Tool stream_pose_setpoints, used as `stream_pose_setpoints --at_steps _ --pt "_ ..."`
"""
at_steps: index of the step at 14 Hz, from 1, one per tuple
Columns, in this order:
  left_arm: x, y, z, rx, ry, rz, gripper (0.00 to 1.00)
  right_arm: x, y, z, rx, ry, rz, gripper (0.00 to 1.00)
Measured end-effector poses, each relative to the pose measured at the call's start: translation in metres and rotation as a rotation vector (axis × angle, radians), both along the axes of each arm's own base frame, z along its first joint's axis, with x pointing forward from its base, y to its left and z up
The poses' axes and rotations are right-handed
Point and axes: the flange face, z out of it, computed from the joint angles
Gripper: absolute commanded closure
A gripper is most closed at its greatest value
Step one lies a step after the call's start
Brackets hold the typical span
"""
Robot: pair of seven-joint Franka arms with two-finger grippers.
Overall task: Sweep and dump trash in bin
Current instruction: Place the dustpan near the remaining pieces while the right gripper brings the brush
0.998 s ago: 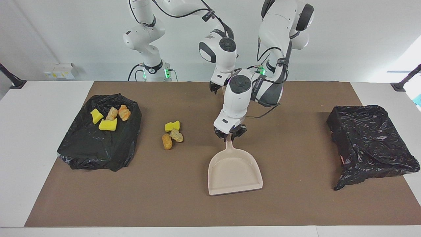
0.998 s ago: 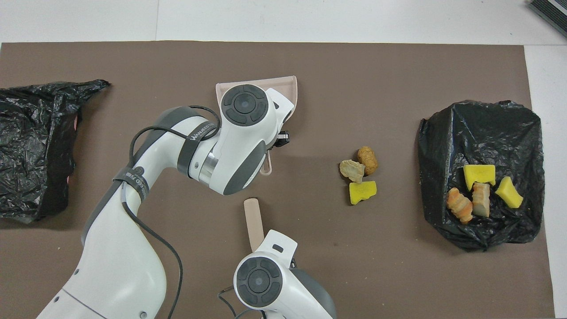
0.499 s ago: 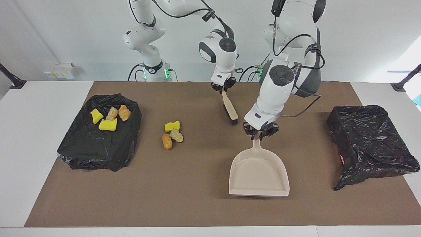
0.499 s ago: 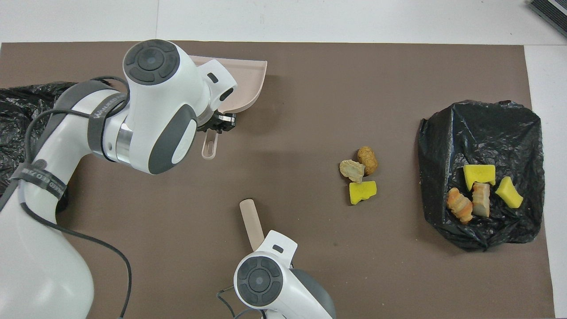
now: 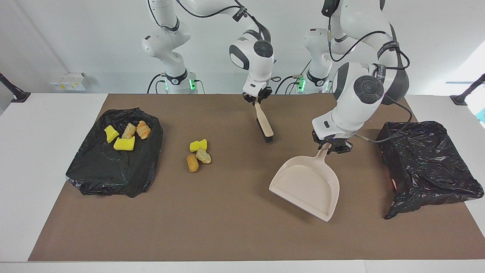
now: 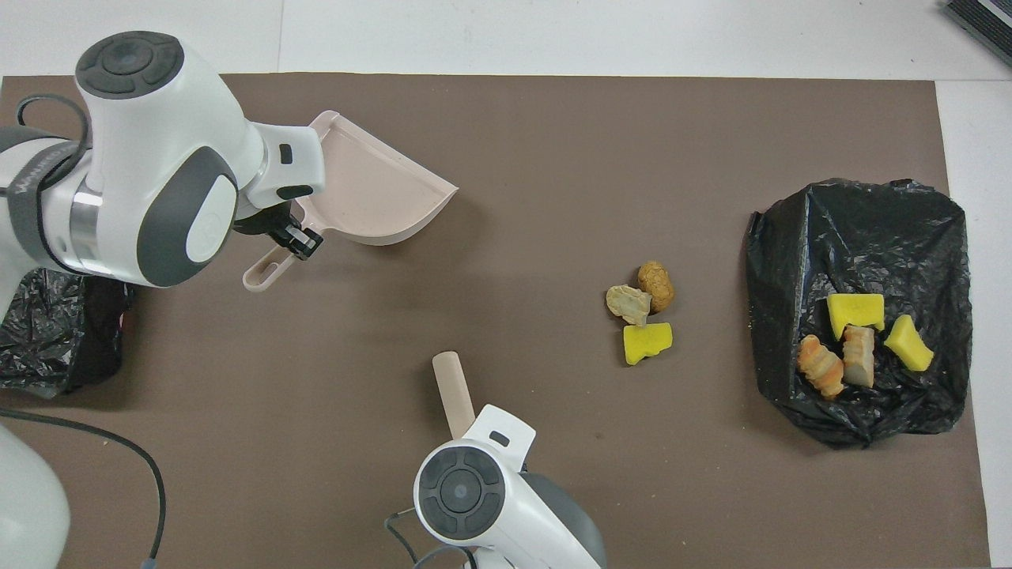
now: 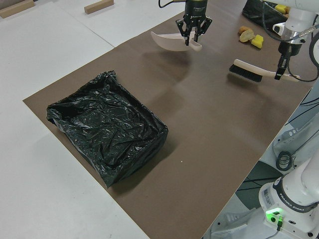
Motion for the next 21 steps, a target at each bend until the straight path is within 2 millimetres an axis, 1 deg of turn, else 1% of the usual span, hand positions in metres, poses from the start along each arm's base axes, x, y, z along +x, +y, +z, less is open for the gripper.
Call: stream_pose_setpoints --at_steps 2,4,7,9,10,11,12,13,14,15,16,17,18,20,21 --pt "0.005 0.024 -0.002 -0.020 0.008 -0.124 1.00 0.009 -0.021 0.030 -0.005 0.001 -0.033 1.00" --pt "0.008 0.039 -0.005 -0.038 0.018 -0.229 1.00 0.018 -0.047 0.059 -0.012 0.004 -0.075 1.00" --pt "0.008 0.053 -0.012 -0.069 0.037 -0.432 1.00 0.039 -0.093 0.094 -0.013 -0.006 -0.162 1.00" --pt "0.002 0.056 -0.019 -0.087 0.046 -0.542 1.00 0.063 -0.128 0.112 -0.008 -0.031 -0.239 1.00" --pt "-0.003 0.054 -0.024 -0.093 0.037 -0.590 1.00 0.078 -0.146 0.117 -0.002 -0.041 -0.272 1.00" --pt "-0.011 0.047 -0.030 -0.097 0.021 -0.636 1.00 0.094 -0.165 0.116 0.010 -0.051 -0.286 1.00" --pt "-0.020 0.037 -0.036 -0.098 0.001 -0.675 1.00 0.112 -0.188 0.112 0.023 -0.065 -0.289 1.00" --pt "-0.032 0.022 -0.042 -0.097 -0.014 -0.707 1.00 0.132 -0.217 0.103 0.019 -0.071 -0.274 1.00" --pt "-0.044 0.006 -0.048 -0.096 -0.021 -0.734 1.00 0.150 -0.252 0.090 -0.017 -0.074 -0.242 1.00" --pt "-0.054 -0.007 -0.052 -0.095 -0.020 -0.748 1.00 0.163 -0.283 0.076 -0.066 -0.072 -0.215 1.00" --pt "-0.063 -0.020 -0.055 -0.089 -0.017 -0.755 1.00 0.172 -0.306 0.064 -0.100 -0.064 -0.202 1.00" --pt "-0.071 -0.034 -0.060 -0.066 -0.017 -0.755 1.00 0.176 -0.319 0.056 -0.122 -0.054 -0.196 1.00" --pt "-0.078 -0.048 -0.065 -0.040 -0.020 -0.750 1.00 0.177 -0.321 0.049 -0.131 -0.043 -0.193 1.00" --pt "-0.095 -0.076 -0.077 0.005 -0.019 -0.745 1.00 0.174 -0.316 0.030 -0.156 -0.002 -0.168 1.00" --pt "-0.101 -0.084 -0.080 0.016 -0.018 -0.744 1.00 0.170 -0.314 0.016 -0.183 0.035 -0.147 1.00"
